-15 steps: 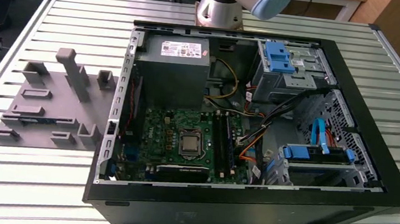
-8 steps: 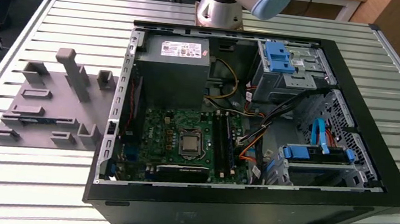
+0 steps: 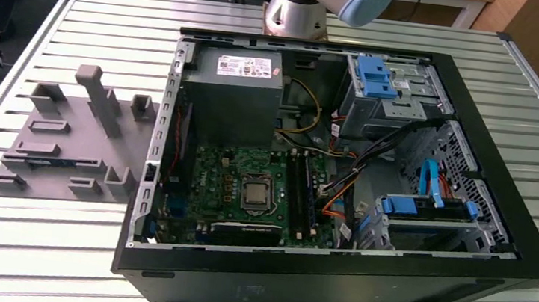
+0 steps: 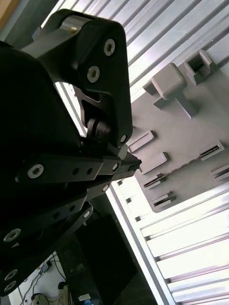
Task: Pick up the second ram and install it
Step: 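Pick up the second ram and move it above second insertion slot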
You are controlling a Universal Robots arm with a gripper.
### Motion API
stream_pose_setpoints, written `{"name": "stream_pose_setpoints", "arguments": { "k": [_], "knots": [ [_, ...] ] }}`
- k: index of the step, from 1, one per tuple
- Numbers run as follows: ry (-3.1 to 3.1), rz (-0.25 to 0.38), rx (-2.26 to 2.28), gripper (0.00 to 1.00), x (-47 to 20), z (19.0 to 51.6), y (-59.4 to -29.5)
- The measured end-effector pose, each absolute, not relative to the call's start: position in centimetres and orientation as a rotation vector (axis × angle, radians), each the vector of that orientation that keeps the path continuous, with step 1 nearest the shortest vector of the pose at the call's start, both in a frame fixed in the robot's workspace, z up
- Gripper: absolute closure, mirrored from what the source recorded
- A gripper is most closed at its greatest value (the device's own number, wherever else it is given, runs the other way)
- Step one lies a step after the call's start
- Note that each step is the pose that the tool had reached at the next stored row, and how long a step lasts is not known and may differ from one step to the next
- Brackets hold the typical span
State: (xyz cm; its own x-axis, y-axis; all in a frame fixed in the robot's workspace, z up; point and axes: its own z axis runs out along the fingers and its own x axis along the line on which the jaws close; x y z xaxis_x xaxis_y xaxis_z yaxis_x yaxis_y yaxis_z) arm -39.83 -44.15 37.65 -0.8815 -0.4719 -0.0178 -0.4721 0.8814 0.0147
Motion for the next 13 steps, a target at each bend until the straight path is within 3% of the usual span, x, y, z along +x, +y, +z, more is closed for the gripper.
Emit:
{"name": "stream_pose_setpoints", "arguments": {
  "k": [13],
  "knots": [
    [2.936, 0.031, -1.084, 0.89, -39.84, 37.57, -44.15]
  ]
}}
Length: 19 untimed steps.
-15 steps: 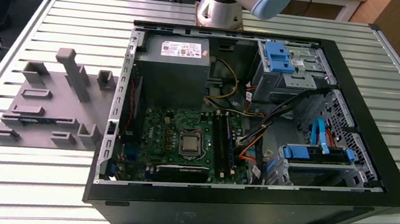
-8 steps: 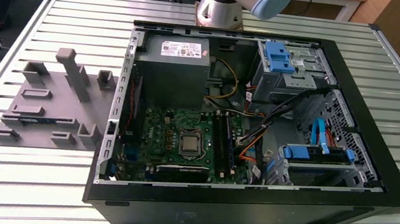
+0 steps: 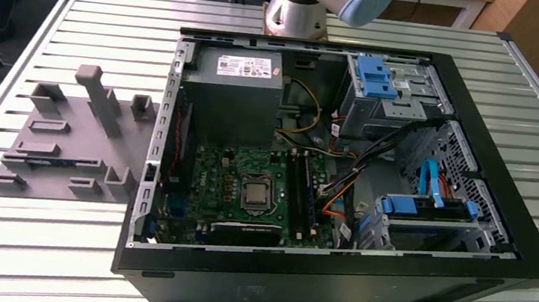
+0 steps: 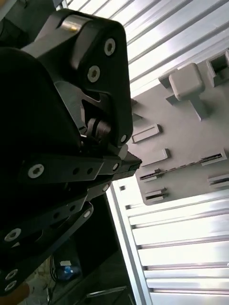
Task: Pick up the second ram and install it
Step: 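Pick up the second ram and move it above second insertion slot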
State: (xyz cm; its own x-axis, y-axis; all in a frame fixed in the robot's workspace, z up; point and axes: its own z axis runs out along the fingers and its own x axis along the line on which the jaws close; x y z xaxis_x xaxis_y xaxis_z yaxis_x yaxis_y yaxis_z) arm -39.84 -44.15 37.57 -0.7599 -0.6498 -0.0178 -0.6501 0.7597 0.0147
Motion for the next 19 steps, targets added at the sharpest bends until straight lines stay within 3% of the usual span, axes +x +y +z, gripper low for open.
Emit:
{"name": "stream_pose_setpoints", "arguments": {
  "k": [19],
  "knots": [
    [2.767, 0.033, -1.468, 0.89, -39.84, 37.41, -44.15]
  ]
}}
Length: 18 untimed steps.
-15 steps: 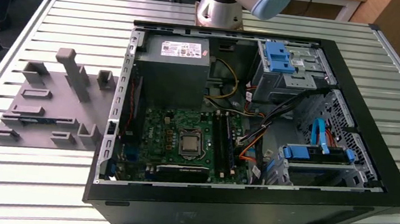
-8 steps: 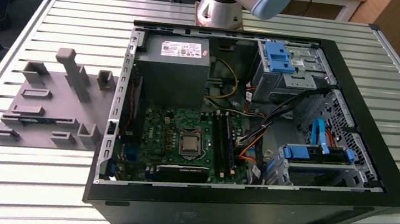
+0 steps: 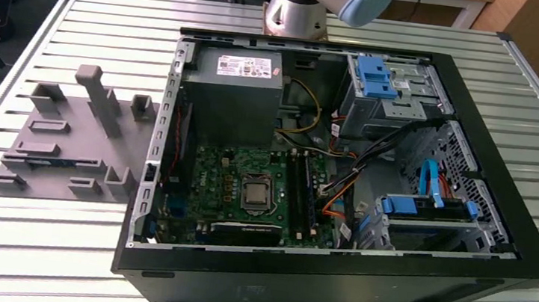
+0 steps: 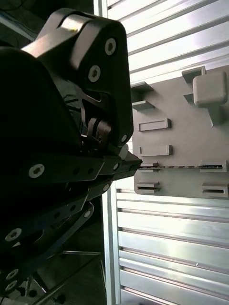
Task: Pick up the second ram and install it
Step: 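Pick up the second ram and move it above second insertion slot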
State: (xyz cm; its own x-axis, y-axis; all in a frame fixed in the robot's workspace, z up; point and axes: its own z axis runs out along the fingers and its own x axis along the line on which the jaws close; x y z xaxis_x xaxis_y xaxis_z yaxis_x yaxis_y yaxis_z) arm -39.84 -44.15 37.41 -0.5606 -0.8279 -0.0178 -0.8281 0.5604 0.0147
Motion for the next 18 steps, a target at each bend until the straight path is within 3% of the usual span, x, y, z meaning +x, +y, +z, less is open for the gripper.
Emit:
{"name": "stream_pose_setpoints", "arguments": {
  "k": [18],
  "knots": [
    [2.500, 0.035, -1.893, 0.89, -39.84, 36.86, -44.15]
  ]
}}
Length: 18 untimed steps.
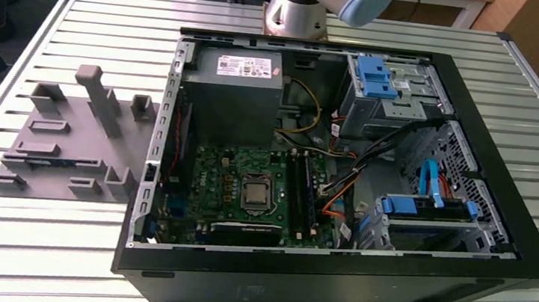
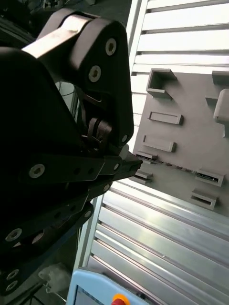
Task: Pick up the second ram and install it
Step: 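Pick up the second ram and move it above second insertion slot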
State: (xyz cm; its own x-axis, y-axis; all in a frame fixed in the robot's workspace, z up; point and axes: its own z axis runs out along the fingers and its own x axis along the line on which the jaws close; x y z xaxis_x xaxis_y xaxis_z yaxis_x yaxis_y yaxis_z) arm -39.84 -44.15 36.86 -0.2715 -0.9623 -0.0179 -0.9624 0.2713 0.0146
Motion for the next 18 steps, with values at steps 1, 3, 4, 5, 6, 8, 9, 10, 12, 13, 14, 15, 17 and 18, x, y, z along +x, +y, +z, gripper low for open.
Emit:
{"name": "stream_pose_setpoints", "arguments": {
  "k": [1, 3, 4, 5, 6, 8, 9, 10, 12, 13, 14, 15, 17, 18],
  "knots": [
    [2.483, 0.035, -1.916, 0.89, -39.8, 36.8, -44.2],
    [2.448, 0.035, -1.961, 0.89, -39.8, 36.8, -44.2],
    [2.431, 0.036, -1.983, 0.89, -39.8, 36.7, -44.2],
    [2.413, 0.036, -2.005, 0.89, -39.8, 36.7, -44.2],
    [2.395, 0.036, -2.027, 0.89, -39.8, 36.6, -44.2],
    [2.357, 0.036, -2.072, 0.89, -39.8, 36.5, -44.2],
    [2.338, 0.036, -2.093, 0.89, -39.8, 36.5, -44.2],
    [2.319, 0.036, -2.114, 0.89, -39.8, 36.4, -44.2],
    [2.283, 0.036, -2.153, 0.89, -39.8, 36.3, -44.2],
    [2.275, 0.036, -2.162, 0.89, -39.8, 36.2, -44.2],
    [2.273, 0.036, -2.164, 0.89, -39.8, 36.1, -44.2],
    [2.273, 0.036, -2.164, 0.89, -39.8, 35.9, -44.2],
    [2.273, 0.036, -2.165, 0.89, -39.8, 35.6, -44.2],
    [2.273, 0.036, -2.165, 0.89, -39.8, 35.4, -44.2]
  ]
}}
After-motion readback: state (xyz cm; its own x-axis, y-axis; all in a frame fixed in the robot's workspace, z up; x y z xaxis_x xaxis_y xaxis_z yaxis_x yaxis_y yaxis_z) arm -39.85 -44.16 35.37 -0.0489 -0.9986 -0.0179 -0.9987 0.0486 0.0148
